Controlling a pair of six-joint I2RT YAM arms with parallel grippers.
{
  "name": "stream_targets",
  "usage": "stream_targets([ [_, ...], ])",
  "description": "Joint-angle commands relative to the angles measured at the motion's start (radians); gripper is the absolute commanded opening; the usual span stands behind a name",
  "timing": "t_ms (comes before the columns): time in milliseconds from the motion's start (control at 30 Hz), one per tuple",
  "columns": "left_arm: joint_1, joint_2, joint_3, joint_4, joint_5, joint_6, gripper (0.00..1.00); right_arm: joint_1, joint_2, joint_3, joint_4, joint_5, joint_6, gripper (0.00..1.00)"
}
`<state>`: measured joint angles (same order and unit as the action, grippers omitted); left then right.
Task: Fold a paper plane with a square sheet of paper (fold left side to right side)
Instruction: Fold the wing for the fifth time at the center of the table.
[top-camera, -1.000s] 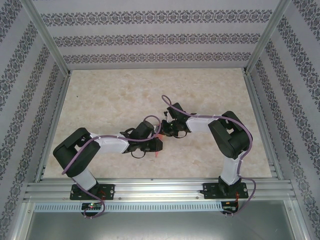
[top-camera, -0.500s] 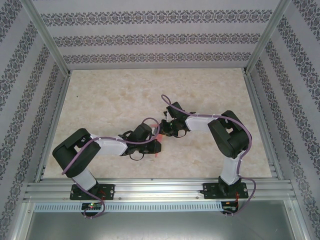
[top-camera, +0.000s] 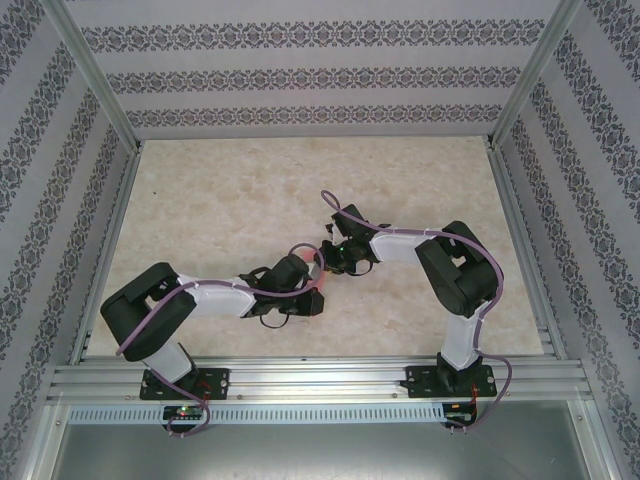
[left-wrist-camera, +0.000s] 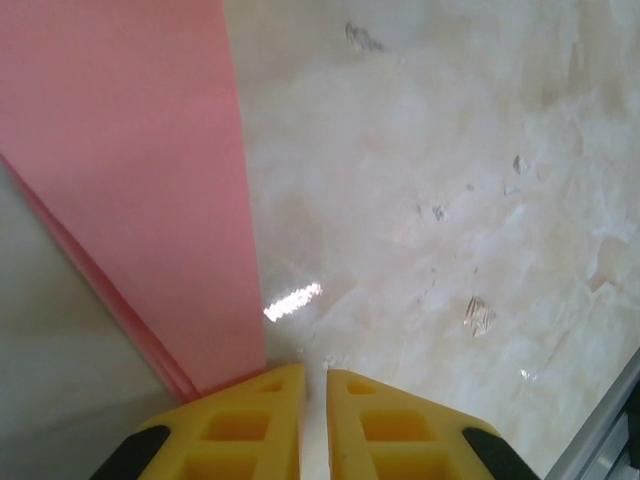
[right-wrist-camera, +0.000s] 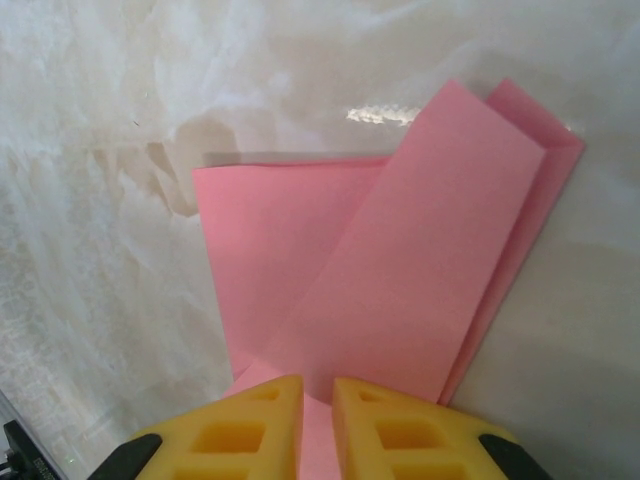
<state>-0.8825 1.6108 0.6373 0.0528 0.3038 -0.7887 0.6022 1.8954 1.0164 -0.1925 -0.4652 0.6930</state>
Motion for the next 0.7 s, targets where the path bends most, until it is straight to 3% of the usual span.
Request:
stream_targets([
  [0,-0.050,-0.007,-0.045,-0.176,0.075,0.013,0.15,-0.003,0.051,-0.008,-0.048,0.102,-0.022,0.18],
  [667,-0.089,-0.097,-0.175,-0.096,0.077,-0.102,0.14,-0.007,0.060,-0.006,-0.042,0.091,-0.028,0.18],
])
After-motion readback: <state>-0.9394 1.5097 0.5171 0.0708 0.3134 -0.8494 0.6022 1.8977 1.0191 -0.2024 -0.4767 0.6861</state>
